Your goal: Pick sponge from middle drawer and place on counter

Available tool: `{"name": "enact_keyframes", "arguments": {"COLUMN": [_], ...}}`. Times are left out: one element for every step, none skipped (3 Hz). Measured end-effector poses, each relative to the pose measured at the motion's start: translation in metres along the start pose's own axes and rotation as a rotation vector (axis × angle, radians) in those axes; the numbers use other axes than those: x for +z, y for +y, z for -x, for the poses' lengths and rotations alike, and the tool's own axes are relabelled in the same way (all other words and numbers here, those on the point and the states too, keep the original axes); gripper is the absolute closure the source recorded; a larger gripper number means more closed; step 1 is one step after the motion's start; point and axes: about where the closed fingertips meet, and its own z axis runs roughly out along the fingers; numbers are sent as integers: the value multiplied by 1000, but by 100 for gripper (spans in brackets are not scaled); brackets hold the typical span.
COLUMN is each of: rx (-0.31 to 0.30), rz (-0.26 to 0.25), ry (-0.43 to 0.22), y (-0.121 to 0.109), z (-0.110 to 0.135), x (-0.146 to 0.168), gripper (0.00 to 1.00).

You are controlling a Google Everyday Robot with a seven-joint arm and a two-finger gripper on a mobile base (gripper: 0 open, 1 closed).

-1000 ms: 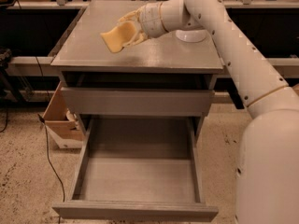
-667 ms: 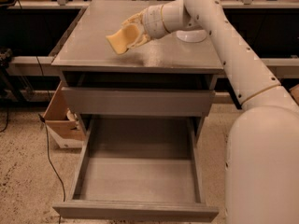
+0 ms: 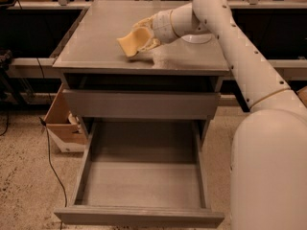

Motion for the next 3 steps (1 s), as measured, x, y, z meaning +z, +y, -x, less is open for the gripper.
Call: {"name": "enact_keyframes", "arguments": {"rx": [13,27,51], "rz": [-1,-10,-66], "ry": [13,21,14], "y": [7,12,4], "z": [-4,-3,9], "x": [-3,-9,-21], "gripper": [21,0,0]}}
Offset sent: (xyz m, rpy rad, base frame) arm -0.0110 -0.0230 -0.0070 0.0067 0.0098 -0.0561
